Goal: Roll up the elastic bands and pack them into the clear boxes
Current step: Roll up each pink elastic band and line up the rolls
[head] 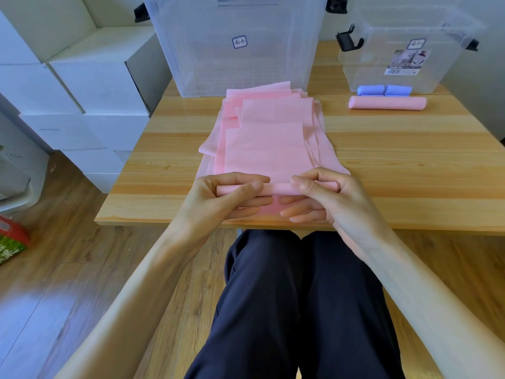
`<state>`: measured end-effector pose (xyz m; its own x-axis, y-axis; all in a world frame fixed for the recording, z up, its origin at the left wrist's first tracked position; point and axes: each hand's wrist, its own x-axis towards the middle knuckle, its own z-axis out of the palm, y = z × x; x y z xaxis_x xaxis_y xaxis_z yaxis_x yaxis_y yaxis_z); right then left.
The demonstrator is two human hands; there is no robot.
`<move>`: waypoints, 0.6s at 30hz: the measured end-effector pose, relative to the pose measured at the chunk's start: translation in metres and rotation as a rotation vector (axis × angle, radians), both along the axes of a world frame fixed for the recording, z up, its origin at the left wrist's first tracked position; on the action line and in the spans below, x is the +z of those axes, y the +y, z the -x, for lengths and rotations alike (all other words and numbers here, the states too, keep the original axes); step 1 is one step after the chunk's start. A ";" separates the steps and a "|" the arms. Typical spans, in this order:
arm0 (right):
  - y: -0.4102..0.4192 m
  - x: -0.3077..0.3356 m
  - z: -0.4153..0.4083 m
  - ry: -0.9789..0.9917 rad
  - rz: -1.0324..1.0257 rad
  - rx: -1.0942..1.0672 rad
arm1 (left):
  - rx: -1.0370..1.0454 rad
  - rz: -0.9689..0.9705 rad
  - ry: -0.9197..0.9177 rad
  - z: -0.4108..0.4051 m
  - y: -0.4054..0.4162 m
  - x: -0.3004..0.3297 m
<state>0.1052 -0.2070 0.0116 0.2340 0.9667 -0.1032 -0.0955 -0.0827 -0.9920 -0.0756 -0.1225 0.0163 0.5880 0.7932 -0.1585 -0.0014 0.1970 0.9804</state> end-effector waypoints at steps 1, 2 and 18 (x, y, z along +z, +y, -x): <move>-0.001 0.000 0.000 0.013 0.001 0.005 | 0.008 0.001 0.006 0.000 0.000 0.000; -0.001 0.000 0.000 0.021 0.002 0.011 | 0.018 0.001 0.009 0.000 0.000 0.000; -0.002 0.003 0.000 0.010 0.028 0.003 | -0.012 0.008 0.005 0.002 0.001 0.000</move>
